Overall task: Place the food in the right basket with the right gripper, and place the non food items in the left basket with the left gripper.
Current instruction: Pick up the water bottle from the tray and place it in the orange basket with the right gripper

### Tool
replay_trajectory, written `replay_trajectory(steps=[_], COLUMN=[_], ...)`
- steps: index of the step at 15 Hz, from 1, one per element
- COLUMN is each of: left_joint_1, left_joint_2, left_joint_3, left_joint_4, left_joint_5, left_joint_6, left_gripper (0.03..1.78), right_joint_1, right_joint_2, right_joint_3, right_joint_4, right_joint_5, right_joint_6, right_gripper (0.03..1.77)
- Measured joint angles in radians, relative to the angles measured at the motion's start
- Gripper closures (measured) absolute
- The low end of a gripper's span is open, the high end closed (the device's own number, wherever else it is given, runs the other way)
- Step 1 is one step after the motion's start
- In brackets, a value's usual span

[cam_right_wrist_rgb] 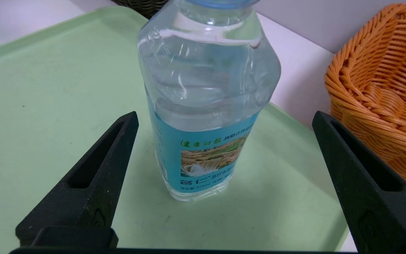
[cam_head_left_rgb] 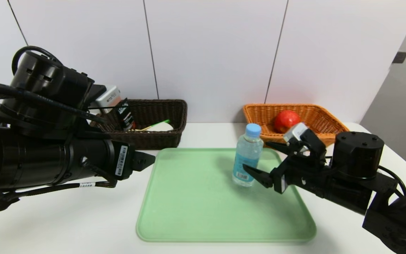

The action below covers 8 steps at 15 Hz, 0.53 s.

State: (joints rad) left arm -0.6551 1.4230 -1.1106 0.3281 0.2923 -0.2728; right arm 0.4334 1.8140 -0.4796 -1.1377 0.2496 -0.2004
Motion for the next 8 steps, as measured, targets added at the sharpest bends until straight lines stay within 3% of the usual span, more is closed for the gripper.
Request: replay_trajectory(steps=[8], left_joint_1=[0.0], left_joint_2=[0.019], left_joint_3=[-0.003], left_joint_4=[-0.001], left_joint_5=[0.0], left_joint_6=[0.001], left_gripper=[0.12], right_joint_1=[0.023], right_joint_2=[0.075], right_joint_3=[-0.09], right_joint_4=[0.0], right_joint_5=[0.004], right_joint_6=[0.002], right_gripper=[0.1])
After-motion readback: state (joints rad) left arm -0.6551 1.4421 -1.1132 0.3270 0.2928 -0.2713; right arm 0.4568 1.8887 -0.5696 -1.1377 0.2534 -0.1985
